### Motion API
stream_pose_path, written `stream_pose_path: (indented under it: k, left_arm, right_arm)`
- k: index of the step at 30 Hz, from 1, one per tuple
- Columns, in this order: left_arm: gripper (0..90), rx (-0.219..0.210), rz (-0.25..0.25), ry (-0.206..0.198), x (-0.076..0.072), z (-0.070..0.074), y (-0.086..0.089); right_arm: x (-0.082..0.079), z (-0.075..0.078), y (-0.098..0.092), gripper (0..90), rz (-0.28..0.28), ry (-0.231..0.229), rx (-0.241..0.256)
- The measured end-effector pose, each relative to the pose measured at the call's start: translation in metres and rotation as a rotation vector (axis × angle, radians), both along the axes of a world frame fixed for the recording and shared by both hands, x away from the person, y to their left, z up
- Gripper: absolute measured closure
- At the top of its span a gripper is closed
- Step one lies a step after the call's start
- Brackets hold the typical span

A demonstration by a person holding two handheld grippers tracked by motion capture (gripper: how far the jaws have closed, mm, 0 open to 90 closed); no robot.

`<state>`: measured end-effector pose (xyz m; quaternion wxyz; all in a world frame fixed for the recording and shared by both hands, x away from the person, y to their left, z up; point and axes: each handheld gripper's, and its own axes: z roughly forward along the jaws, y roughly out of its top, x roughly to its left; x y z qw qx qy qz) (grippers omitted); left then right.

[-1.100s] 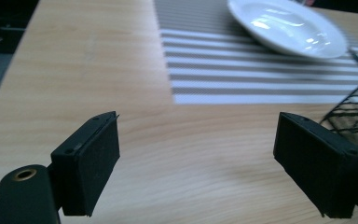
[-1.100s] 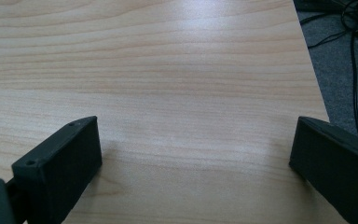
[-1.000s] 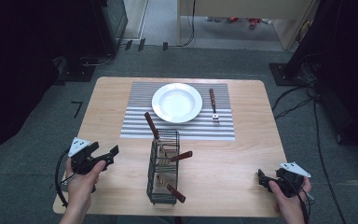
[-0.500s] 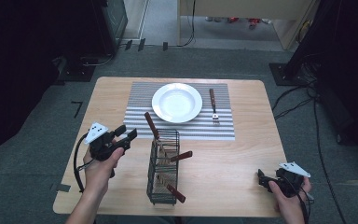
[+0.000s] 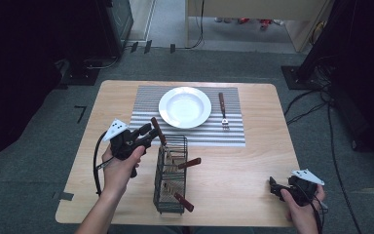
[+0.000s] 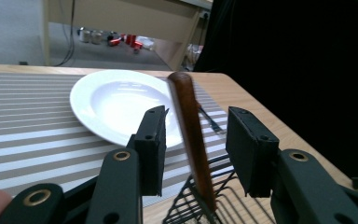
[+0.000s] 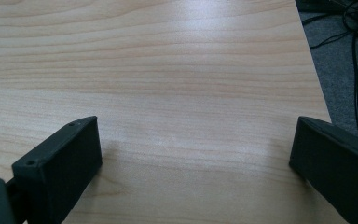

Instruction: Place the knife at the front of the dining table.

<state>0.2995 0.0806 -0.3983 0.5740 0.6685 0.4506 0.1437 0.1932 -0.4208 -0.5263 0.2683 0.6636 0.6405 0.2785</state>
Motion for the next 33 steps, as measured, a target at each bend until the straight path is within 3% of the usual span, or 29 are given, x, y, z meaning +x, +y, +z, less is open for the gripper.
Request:
stream_pose_path:
  k: [5, 7, 10, 12, 16, 21, 22, 23, 26, 33]
  left_arm:
    - [58.4, 0.045, 0.012, -0.004, 0.003, -0.003, -0.009]
    - [60.1, 0.083, 0.006, -0.004, 0.004, -0.007, -0.014]
    - [62.4, 0.098, 0.006, -0.007, 0.003, -0.009, -0.017]
    - [70.3, 0.097, 0.013, -0.007, 0.003, -0.009, -0.018]
    - [76.6, 0.047, -0.015, 0.018, 0.002, -0.006, -0.014]
    - [79.6, -0.005, -0.046, 0.017, -0.001, -0.002, -0.012]
    - [81.4, -0.030, -0.043, -0.011, -0.004, 0.001, -0.010]
    - [82.2, -0.030, -0.043, -0.011, -0.004, 0.001, -0.010]
    - [82.3, -0.062, -0.046, -0.084, -0.012, 0.009, -0.007]
    - [82.3, -0.091, -0.048, -0.162, -0.023, 0.025, -0.001]
  right_arm:
    - [0.000, 0.000, 0.000, 1.5, 0.000, 0.000, 0.000]
    - [0.000, 0.000, 0.000, 1.6, 0.000, 0.000, 0.000]
    - [0.000, 0.000, 0.000, 1.6, 0.000, 0.000, 0.000]
    - [0.000, 0.000, 0.000, 1.6, 0.000, 0.000, 0.000]
    - [0.000, 0.000, 0.000, 1.6, 0.000, 0.000, 0.000]
    - [0.000, 0.000, 0.000, 1.5, 0.000, 0.000, 0.000]
    - [0.000, 0.000, 0.000, 1.5, 0.000, 0.000, 0.000]
    - [0.000, 0.000, 0.000, 1.6, 0.000, 0.000, 0.000]
    - [0.000, 0.000, 0.000, 1.6, 0.000, 0.000, 0.000]
    - [0.000, 0.000, 0.000, 1.6, 0.000, 0.000, 0.000]
